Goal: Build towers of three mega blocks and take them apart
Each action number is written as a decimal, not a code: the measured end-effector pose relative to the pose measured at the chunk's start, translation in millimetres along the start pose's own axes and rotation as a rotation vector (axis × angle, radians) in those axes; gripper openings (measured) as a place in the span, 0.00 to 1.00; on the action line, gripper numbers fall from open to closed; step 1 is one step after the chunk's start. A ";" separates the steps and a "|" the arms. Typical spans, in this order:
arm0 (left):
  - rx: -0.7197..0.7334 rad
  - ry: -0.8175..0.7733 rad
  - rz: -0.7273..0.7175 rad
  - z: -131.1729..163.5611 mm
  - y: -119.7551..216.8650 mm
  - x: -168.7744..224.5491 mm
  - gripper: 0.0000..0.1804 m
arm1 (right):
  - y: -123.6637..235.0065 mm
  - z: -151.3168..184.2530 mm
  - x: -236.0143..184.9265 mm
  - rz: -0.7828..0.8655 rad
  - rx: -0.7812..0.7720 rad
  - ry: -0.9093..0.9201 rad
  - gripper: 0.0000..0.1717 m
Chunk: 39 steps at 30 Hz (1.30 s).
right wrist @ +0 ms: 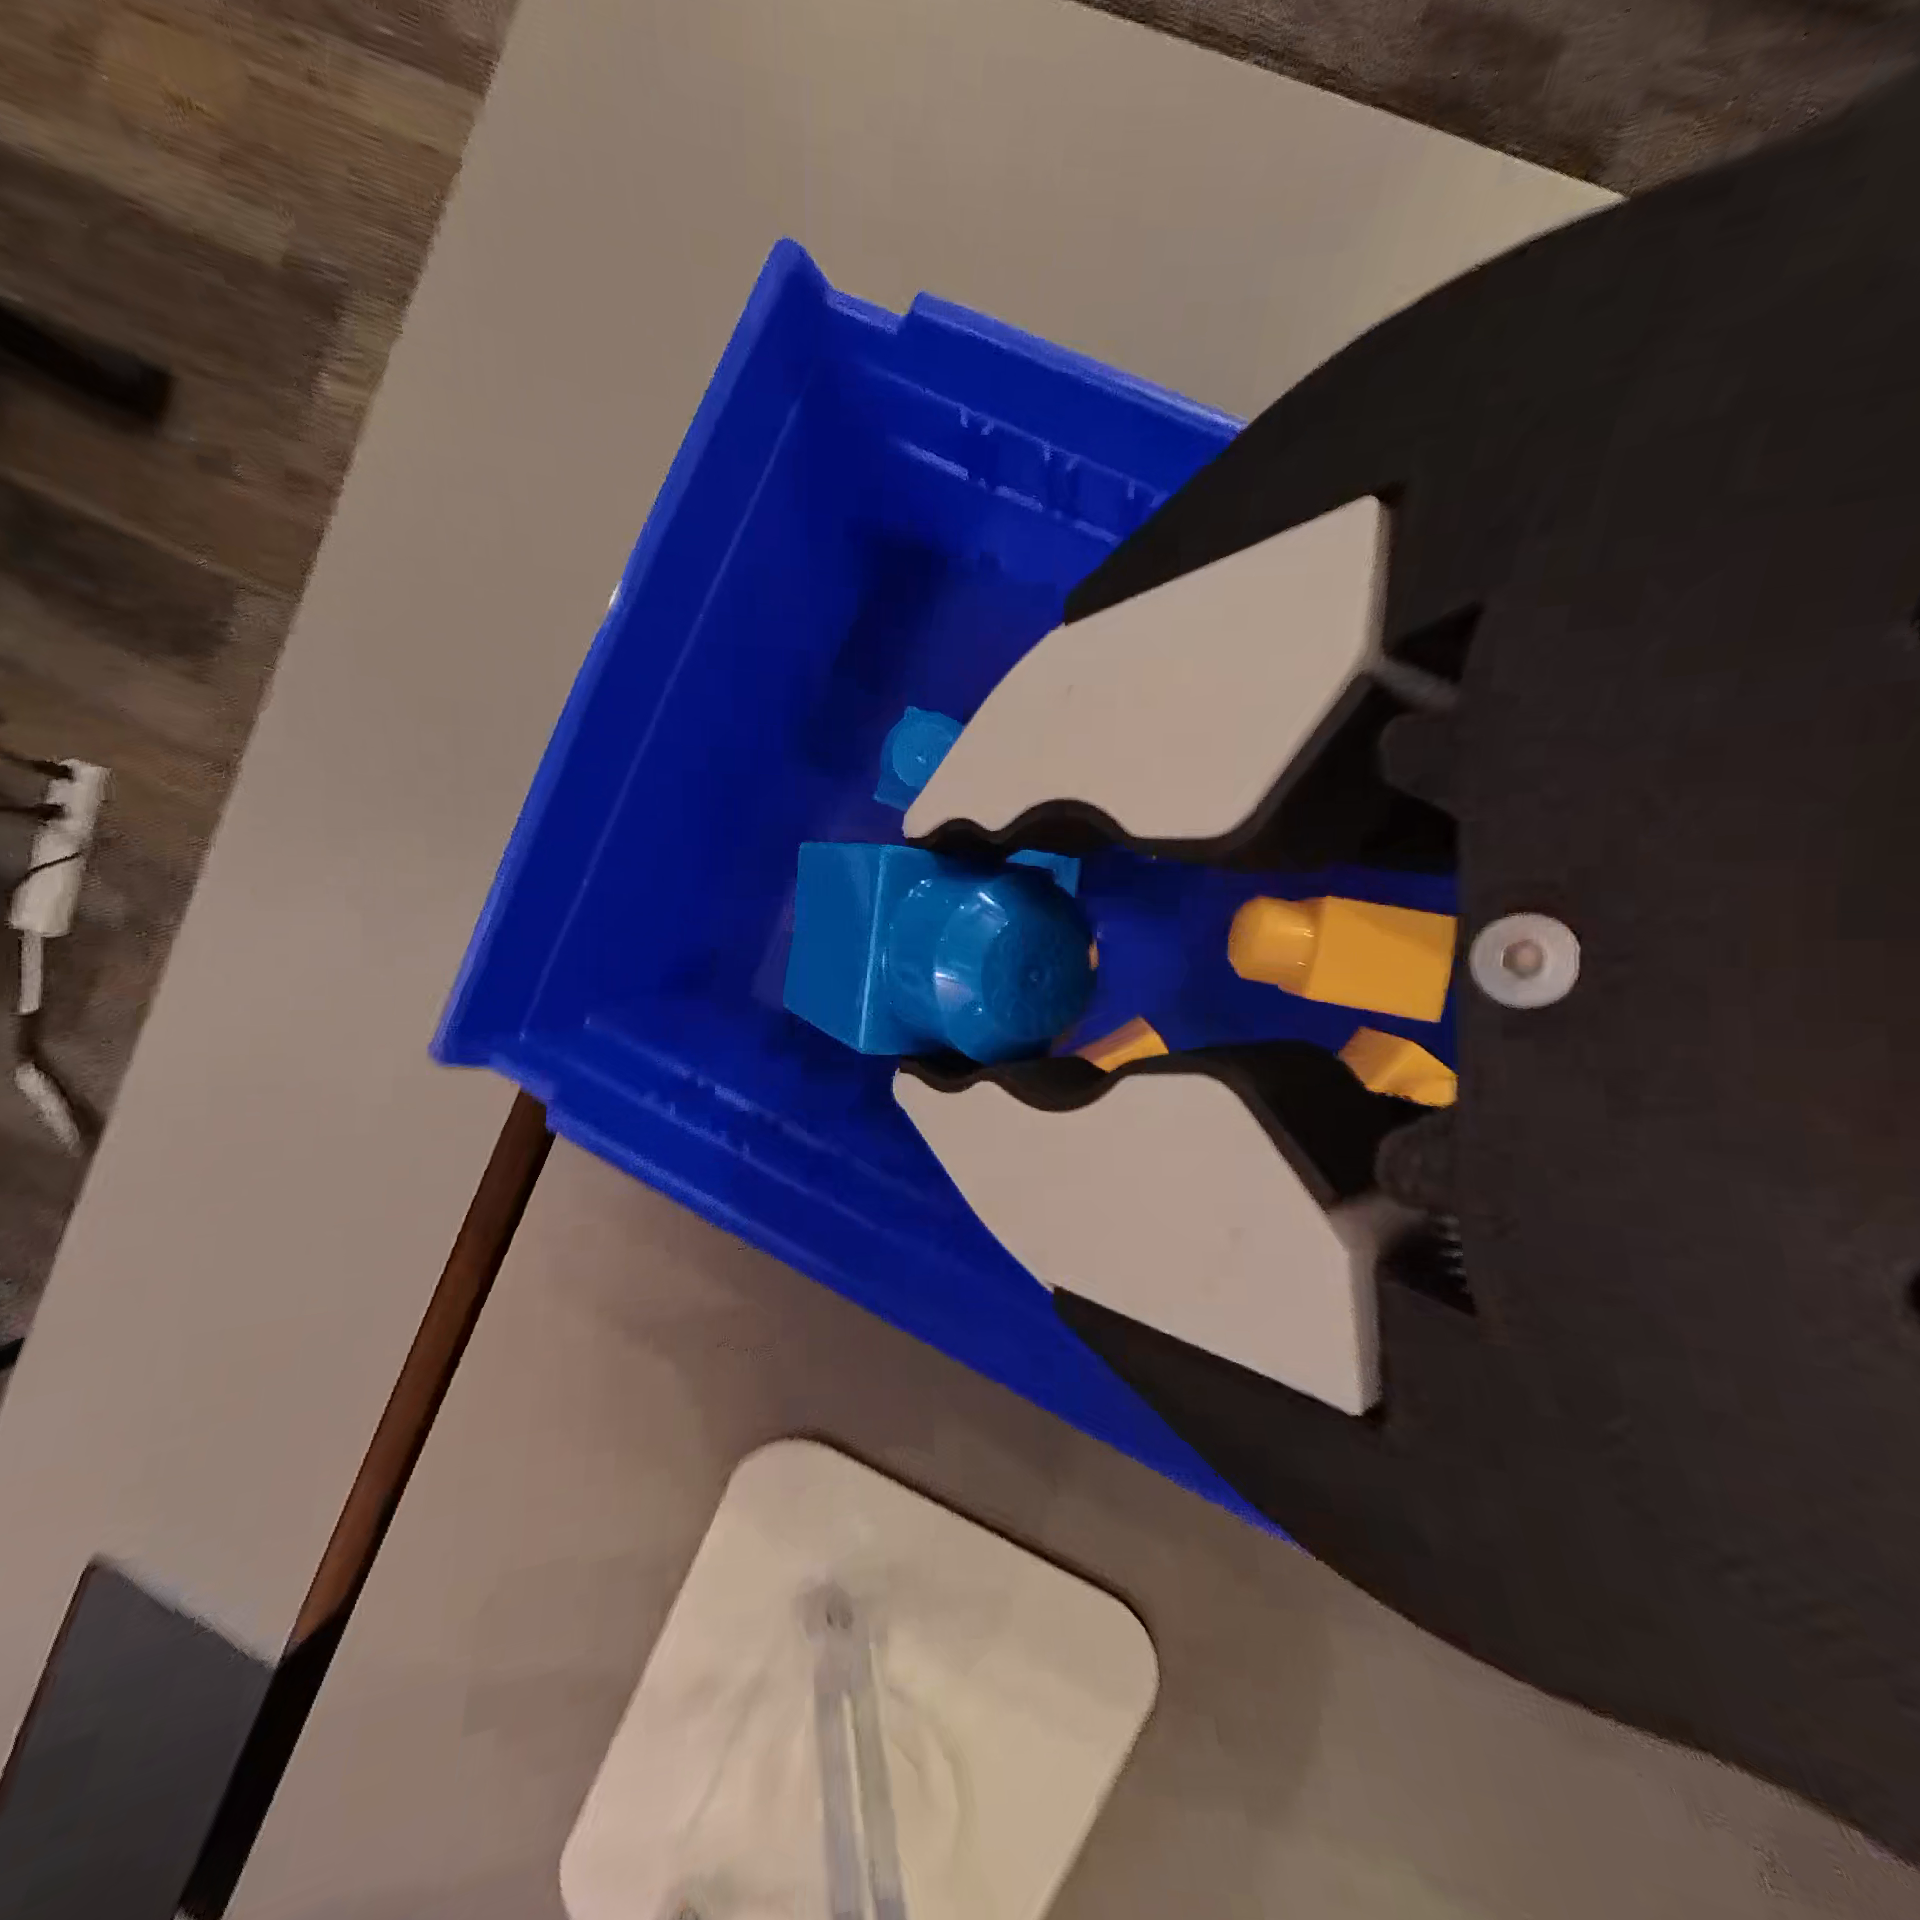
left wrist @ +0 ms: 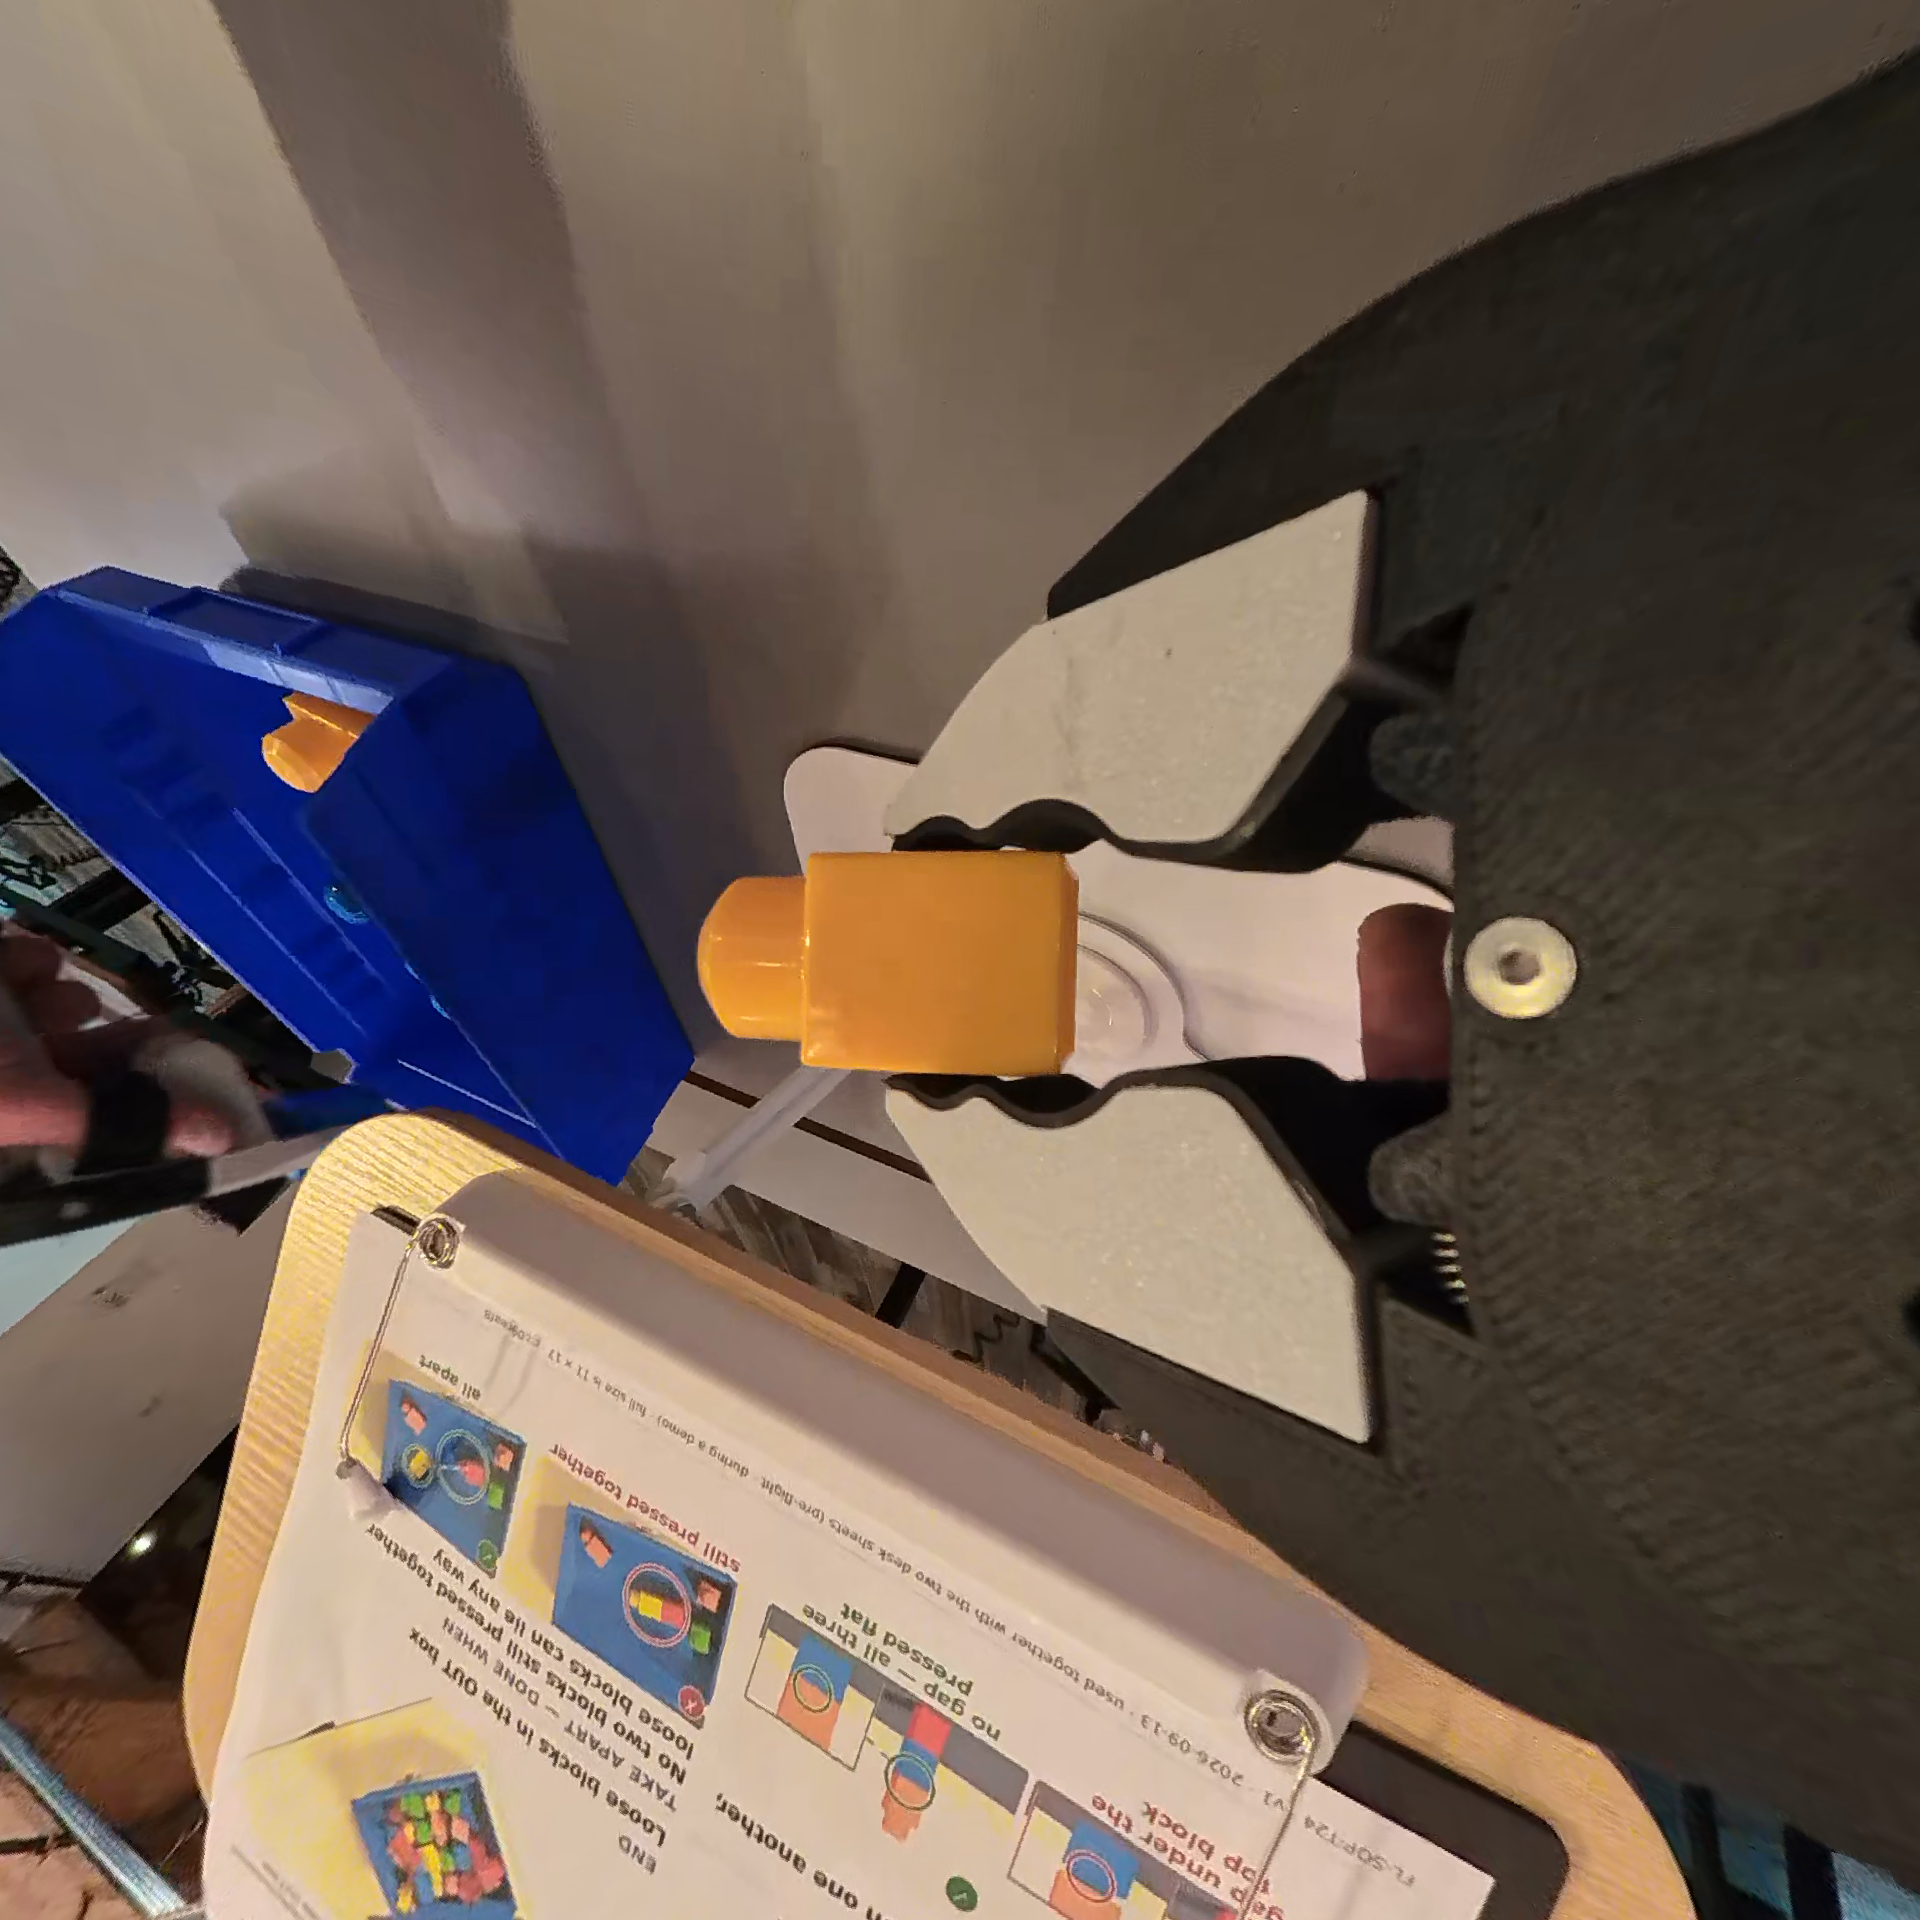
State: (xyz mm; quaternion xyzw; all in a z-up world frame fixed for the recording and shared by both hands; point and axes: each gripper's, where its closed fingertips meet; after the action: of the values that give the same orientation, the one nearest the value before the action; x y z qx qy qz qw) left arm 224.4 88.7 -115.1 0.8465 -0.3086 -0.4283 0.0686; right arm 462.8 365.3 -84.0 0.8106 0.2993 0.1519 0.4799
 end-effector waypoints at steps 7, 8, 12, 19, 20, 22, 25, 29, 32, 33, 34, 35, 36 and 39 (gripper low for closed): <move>-0.008 0.036 0.003 8.0 -3.0 -4.8 0.22 | -60.0 -7.8 46.3 0.085 -0.207 -0.080 0.22; -0.007 0.042 0.006 8.8 -3.4 -4.9 0.22 | -66.4 -5.6 50.0 0.092 -0.244 -0.079 0.22; -0.008 0.045 0.019 9.3 -5.7 -2.4 0.22 | -85.1 3.1 64.0 0.113 -0.348 -0.106 0.22; -0.010 0.046 0.030 8.6 -7.4 -0.1 0.22 | -107.3 14.6 70.6 0.062 -0.426 -0.176 0.22; -0.015 0.043 0.029 9.2 -8.1 0.1 0.22 | -109.4 16.6 71.0 0.059 -0.440 -0.180 0.22; -0.015 0.051 0.033 9.9 -8.9 -0.3 0.22 | -113.2 19.7 71.6 0.052 -0.457 -0.200 0.22; -0.016 0.056 0.033 10.7 -9.0 -1.3 0.22 | -119.4 25.6 68.2 0.019 -0.488 -0.208 0.22; -0.020 0.057 0.038 11.6 -10.0 -0.3 0.22 | -116.2 19.0 71.7 0.052 -0.456 -0.188 0.29; -0.019 0.059 0.038 11.7 -10.0 -0.5 0.22 | -106.2 16.8 73.0 0.077 -0.461 -0.167 0.33; -0.019 0.062 0.040 11.7 -10.1 -0.4 0.22 | -99.8 14.2 73.8 0.094 -0.450 -0.154 0.33; -0.019 0.063 0.042 11.8 -10.2 -0.3 0.22 | -91.8 10.4 73.2 0.101 -0.426 -0.149 0.32; -0.017 0.064 0.041 11.8 -10.0 -0.4 0.22 | -82.4 5.8 71.1 0.102 -0.394 -0.140 0.31; -0.015 0.065 0.039 11.4 -9.6 -0.9 0.22 | -71.3 1.9 68.9 0.110 -0.362 -0.122 0.30; -0.012 0.063 0.031 9.8 -8.3 -2.1 0.22 | -29.6 -7.1 53.9 0.117 -0.231 -0.074 0.29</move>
State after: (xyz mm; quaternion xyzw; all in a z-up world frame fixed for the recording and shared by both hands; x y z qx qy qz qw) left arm 219.8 98.0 -123.0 0.8544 -0.3167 -0.4021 0.0898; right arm 490.7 414.9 -108.4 0.7710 0.2142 0.1829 0.5712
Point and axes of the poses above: each gripper's, where its closed fingertips meet, y back along the fingers, z out of its underside, x = y × z across the jaws, and after that the axes turned 10 degrees about -x, right-handed
